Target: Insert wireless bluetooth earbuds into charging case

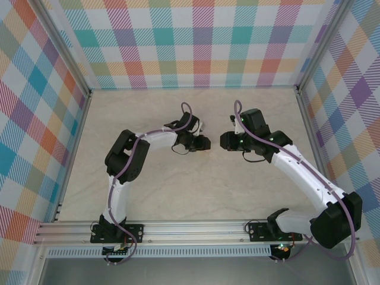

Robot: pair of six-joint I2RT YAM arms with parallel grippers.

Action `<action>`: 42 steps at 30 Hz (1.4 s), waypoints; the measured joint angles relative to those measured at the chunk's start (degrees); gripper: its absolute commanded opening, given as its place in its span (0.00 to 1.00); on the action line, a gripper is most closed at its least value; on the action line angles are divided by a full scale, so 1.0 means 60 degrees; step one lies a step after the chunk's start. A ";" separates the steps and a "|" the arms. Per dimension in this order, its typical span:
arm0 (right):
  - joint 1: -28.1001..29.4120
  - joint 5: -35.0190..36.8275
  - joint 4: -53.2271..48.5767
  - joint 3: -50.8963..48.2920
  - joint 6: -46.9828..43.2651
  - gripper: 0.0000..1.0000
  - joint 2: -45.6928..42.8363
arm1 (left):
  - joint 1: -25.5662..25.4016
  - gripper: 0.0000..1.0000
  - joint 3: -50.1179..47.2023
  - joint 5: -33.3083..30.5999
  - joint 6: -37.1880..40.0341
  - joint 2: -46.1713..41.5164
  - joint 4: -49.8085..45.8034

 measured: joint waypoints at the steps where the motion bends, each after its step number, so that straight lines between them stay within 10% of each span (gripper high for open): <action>1: 0.0000 0.0000 0.0000 0.0000 0.0000 0.27 0.0000 | 0.0000 0.46 -0.0004 -0.0015 -0.0011 0.0000 -0.0007; 18: 0.0000 0.0947 -0.0036 -0.0178 -0.0004 0.36 0.0029 | 0.0000 0.67 -0.0313 -0.1064 0.0692 -0.0958 -0.1166; 42: -0.0200 0.5180 -0.0645 -0.0940 0.0255 0.50 0.0160 | 0.0678 0.79 -0.2575 -0.4095 0.2044 -0.5555 -0.2601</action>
